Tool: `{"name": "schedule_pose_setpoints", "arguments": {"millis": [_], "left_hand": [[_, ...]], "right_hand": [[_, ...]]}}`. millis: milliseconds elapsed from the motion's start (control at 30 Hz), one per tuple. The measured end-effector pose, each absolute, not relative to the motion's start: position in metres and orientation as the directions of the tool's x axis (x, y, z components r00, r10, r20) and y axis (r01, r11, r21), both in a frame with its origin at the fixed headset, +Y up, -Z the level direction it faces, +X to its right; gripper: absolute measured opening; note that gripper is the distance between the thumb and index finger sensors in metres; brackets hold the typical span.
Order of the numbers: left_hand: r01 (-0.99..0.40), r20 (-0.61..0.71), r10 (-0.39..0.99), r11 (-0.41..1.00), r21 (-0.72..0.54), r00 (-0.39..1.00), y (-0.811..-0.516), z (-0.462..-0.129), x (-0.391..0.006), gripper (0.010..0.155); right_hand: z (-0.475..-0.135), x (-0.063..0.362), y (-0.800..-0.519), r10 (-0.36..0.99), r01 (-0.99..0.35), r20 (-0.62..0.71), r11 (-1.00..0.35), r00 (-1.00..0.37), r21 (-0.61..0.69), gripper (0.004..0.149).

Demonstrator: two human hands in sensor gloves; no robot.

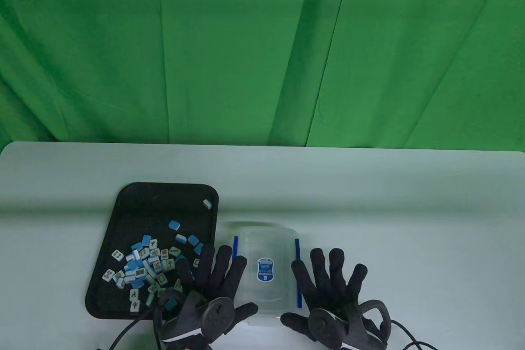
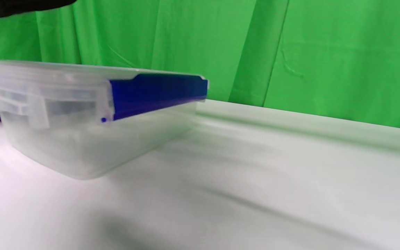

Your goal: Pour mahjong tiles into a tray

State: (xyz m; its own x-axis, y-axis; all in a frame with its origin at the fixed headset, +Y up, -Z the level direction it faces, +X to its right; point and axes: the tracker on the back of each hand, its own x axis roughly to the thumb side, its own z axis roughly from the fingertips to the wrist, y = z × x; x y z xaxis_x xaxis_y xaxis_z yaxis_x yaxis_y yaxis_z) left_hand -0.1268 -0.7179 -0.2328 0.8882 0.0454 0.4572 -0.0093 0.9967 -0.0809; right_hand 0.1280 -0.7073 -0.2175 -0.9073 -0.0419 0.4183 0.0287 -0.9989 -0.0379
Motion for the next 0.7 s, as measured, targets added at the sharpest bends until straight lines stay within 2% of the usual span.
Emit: {"name": "schedule_pose_setpoints", "arguments": {"millis": [700], "left_hand": [[-0.02, 0.44, 0.072, 0.992, -0.122, 0.895, -0.7253, -0.2336, -0.1237, 0.087]], "right_hand": [[-0.216, 0.1189, -0.7164, -0.052, 0.068, 0.44, -0.998, -0.896, 0.02, 0.091]]}}
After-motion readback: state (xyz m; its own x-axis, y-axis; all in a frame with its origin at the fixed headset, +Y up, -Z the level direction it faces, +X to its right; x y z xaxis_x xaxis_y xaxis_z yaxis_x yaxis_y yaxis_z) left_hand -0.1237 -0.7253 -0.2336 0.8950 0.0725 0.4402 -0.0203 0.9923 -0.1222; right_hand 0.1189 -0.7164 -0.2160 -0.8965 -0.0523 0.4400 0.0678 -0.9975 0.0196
